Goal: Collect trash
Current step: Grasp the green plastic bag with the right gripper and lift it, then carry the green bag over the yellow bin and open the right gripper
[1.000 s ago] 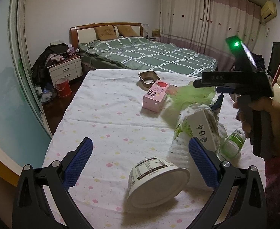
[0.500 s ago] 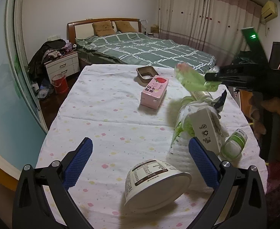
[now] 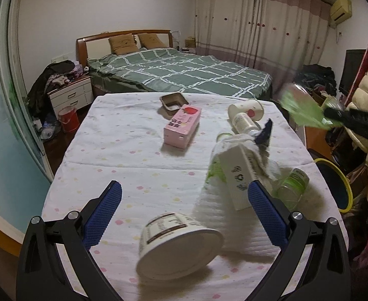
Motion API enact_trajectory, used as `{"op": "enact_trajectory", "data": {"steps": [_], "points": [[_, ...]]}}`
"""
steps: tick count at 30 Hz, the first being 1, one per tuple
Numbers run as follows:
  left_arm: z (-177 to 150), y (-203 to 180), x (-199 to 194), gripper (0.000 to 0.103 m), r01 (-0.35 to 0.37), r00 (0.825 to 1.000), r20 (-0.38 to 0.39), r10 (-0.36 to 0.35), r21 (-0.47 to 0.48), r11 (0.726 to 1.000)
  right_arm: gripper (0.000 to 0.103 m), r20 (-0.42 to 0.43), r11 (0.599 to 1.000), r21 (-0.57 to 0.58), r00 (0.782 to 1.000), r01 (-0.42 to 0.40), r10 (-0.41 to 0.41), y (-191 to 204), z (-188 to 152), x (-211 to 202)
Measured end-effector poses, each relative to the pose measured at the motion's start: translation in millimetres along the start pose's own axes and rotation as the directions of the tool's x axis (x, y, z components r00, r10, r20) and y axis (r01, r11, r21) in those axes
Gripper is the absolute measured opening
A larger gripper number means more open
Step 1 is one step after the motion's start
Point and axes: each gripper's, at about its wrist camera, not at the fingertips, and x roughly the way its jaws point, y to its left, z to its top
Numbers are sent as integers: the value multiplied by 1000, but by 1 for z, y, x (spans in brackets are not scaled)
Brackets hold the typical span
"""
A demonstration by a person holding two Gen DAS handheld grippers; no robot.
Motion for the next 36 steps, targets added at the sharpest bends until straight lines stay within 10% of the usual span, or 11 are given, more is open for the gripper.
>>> {"op": "enact_trajectory", "data": {"steps": [15, 36], "points": [[2, -43, 5, 99, 50, 999, -13, -49, 61, 997, 24, -106, 924, 174, 939, 341, -327, -149, -71, -7], [4, -56, 4, 99, 49, 998, -29, -47, 73, 996, 59, -143, 874, 203, 896, 443, -421, -188, -86, 3]]}}
